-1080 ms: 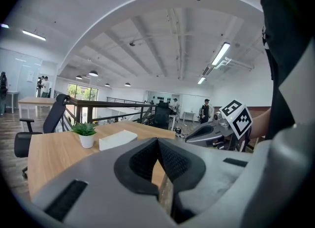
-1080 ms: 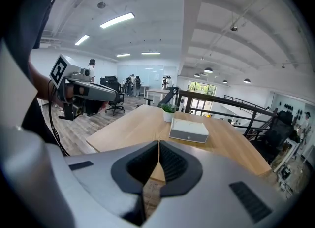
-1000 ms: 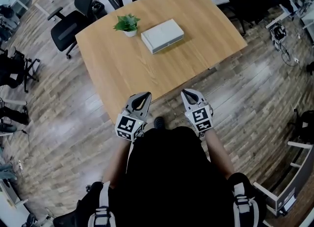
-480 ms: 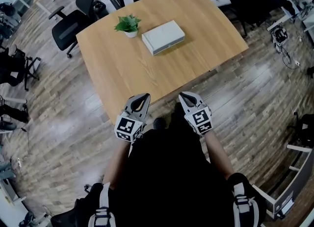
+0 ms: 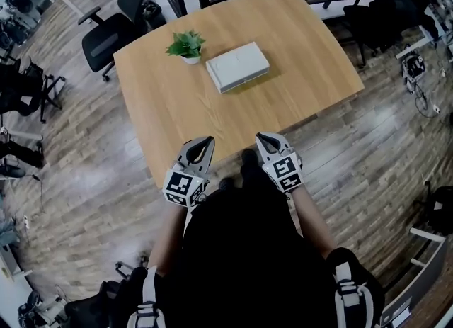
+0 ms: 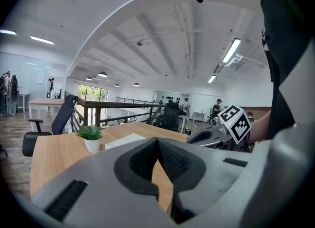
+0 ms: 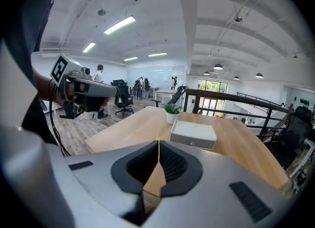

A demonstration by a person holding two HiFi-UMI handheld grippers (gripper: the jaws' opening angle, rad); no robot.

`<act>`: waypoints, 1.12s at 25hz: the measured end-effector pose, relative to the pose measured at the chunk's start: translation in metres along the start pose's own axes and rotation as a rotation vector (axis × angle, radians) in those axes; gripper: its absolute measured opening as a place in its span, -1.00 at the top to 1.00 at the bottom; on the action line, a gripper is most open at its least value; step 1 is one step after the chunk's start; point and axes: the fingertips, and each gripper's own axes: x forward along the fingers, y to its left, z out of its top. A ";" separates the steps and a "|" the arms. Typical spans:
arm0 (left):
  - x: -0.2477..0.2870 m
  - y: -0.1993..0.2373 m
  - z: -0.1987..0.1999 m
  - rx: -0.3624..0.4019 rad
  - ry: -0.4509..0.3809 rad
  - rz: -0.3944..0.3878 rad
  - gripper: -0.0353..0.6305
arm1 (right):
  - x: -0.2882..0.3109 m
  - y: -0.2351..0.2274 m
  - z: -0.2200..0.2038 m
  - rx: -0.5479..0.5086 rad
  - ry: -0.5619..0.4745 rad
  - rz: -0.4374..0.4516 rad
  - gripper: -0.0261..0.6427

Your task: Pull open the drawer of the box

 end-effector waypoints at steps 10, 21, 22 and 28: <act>0.055 0.001 0.039 0.009 -0.021 0.064 0.82 | 0.022 -0.077 0.018 -0.017 -0.035 0.046 0.85; 0.061 0.005 0.033 -0.059 -0.031 0.266 0.82 | 0.046 -0.108 0.009 -0.085 -0.023 0.202 0.84; 0.061 0.005 0.032 -0.067 -0.032 0.283 0.82 | 0.049 -0.109 0.009 -0.092 -0.024 0.215 0.84; 0.064 0.004 0.027 -0.089 -0.033 0.353 0.82 | 0.063 -0.118 0.003 -0.110 -0.012 0.273 0.84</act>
